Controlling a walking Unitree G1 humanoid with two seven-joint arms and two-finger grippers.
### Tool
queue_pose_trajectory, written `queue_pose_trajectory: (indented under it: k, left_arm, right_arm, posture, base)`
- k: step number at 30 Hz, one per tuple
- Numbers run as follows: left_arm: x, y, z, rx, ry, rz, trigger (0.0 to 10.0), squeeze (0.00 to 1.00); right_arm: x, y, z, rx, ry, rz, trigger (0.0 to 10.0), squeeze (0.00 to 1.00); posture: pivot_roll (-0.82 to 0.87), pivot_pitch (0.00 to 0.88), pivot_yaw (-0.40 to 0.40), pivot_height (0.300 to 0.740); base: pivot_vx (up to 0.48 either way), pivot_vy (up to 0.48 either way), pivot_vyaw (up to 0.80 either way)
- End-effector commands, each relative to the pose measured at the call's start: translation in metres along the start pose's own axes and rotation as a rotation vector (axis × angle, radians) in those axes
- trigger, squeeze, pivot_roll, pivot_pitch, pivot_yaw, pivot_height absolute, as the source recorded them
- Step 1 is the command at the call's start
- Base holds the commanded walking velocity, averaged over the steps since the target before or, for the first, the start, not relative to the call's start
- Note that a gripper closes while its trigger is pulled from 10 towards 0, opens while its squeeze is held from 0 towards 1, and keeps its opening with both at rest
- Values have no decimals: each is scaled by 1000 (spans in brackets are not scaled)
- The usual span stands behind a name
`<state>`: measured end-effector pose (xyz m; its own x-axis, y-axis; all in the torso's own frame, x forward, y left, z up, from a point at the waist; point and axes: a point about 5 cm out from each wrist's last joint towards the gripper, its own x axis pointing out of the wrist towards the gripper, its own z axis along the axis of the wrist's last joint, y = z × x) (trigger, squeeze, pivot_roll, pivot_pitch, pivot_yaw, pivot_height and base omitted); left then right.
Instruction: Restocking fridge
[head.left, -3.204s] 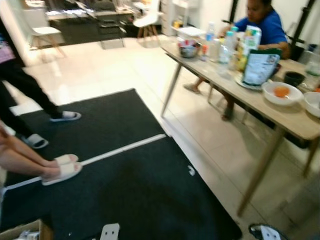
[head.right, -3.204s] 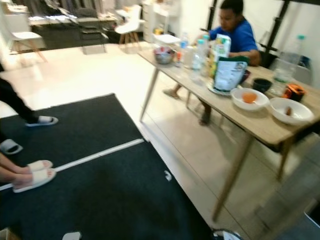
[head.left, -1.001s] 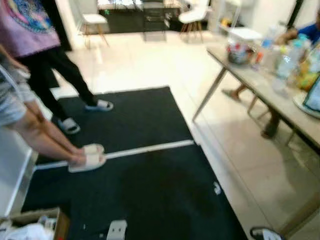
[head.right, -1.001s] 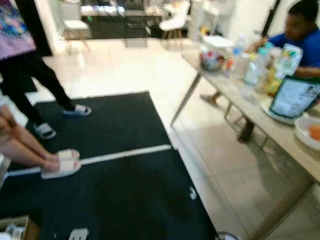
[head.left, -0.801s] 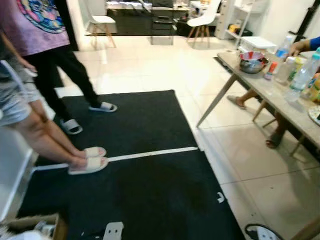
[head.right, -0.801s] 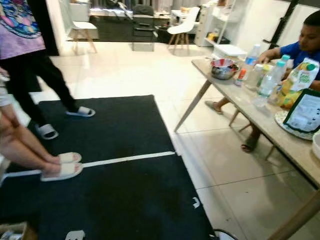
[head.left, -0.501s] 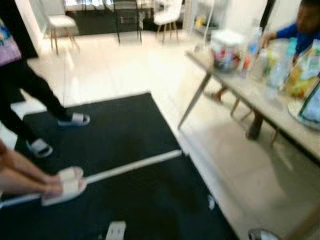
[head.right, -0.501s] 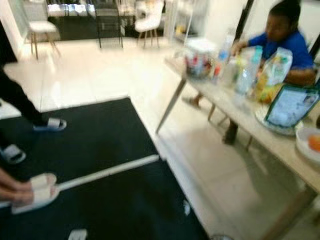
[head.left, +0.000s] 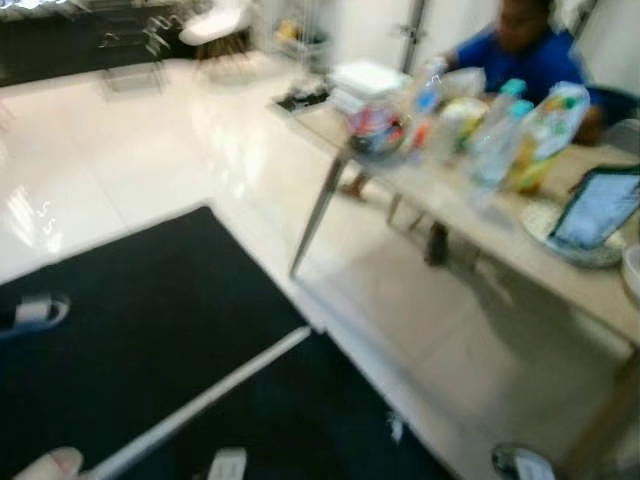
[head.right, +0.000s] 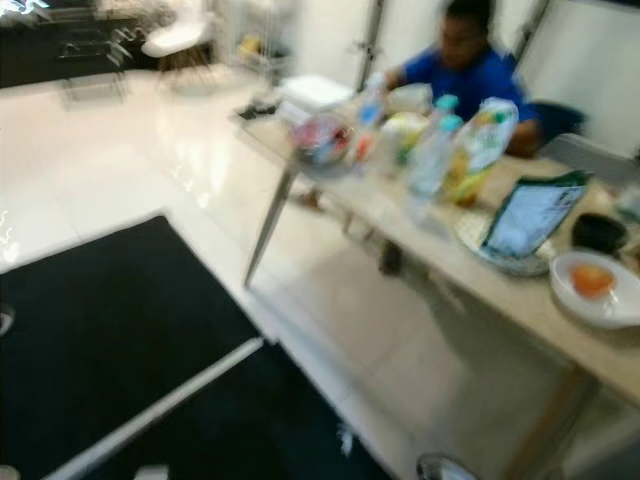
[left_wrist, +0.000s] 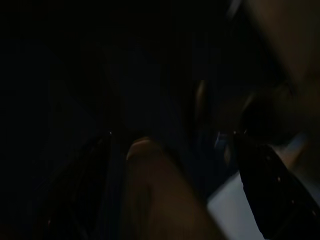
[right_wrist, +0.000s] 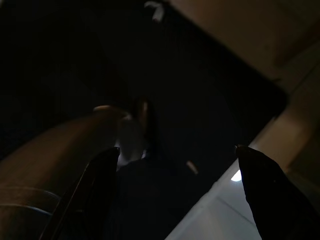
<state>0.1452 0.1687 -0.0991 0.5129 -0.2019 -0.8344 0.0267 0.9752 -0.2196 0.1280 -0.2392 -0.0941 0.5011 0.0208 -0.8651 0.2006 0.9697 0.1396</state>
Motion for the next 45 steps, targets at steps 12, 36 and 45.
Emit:
queue_pose_trajectory:
  k: [12,36,45]
  left_arm:
    - [-2,-1,-15,-7,50,2,10000,0]
    - [-2,-3,-15,-23,41,-12,10000,0]
    - [-2,-1,-13,-49,23,12,10000,0]
  right_arm:
    - [2,6,2,2,-5,15,10000,0]
    - [3,9,13,-20,-61,53,10000,0]
    - [6,23,26,-149,-85,162,10000,0]
  posture:
    - [-54,25,-55,740]
    - [-56,32,-55,740]
    - [-57,37,-54,740]
  base:
    - [480,0,-796]
    - [60,-54,-233]
    - [0,-101,0]
